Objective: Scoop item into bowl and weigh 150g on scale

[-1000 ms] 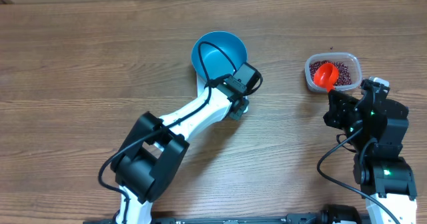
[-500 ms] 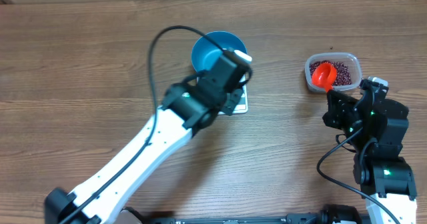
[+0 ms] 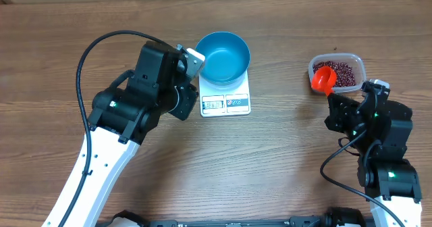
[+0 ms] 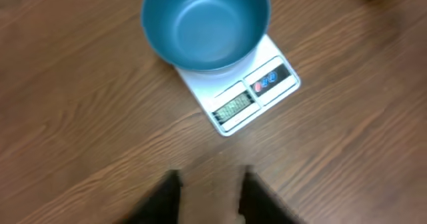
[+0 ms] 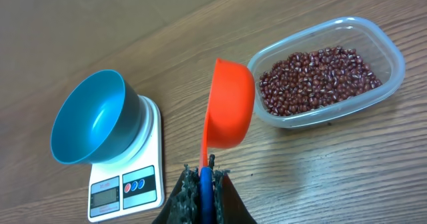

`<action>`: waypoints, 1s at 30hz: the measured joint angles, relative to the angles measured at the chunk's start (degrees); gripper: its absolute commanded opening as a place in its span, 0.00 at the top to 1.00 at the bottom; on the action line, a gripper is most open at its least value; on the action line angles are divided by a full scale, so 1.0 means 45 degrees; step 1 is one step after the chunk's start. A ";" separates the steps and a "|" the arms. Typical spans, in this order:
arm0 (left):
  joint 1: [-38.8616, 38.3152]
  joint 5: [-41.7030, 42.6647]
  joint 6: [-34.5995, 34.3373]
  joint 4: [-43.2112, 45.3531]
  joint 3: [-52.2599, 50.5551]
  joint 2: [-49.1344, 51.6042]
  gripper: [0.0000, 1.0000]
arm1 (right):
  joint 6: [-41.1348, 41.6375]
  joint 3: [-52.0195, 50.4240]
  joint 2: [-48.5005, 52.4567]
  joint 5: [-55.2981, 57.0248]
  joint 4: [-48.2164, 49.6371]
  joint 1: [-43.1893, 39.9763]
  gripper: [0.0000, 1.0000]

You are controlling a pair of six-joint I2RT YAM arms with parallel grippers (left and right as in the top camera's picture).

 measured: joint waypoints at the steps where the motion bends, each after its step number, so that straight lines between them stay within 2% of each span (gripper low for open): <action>1: 0.0000 0.0316 0.0112 0.0000 0.0000 0.0024 0.00 | 0.0000 0.0000 0.0000 -0.0029 -0.0019 0.0000 0.96; 11: 0.0000 0.1020 0.0131 0.0044 0.0000 0.0384 0.00 | 0.0005 0.0000 0.0000 -0.0257 -0.0408 0.0000 0.97; 17: 0.0000 0.1039 0.0131 0.0044 0.0000 0.0384 0.00 | -0.0010 0.0000 0.0000 -0.1438 -0.0583 0.0000 0.96; 21: 0.0000 0.1039 0.0131 0.0044 0.0000 0.0384 0.00 | -0.0675 0.0204 0.0005 -0.1676 -0.0520 0.0000 0.97; 25: 0.0000 0.1064 0.0131 0.0044 0.0000 0.0384 0.00 | -0.1695 0.2035 0.0559 -0.0831 -0.1991 -0.0010 0.97; 30: 0.0000 0.1088 0.0131 0.0039 0.0000 0.0384 0.00 | -0.3570 0.6081 0.2924 0.1355 -0.4639 -0.0053 0.97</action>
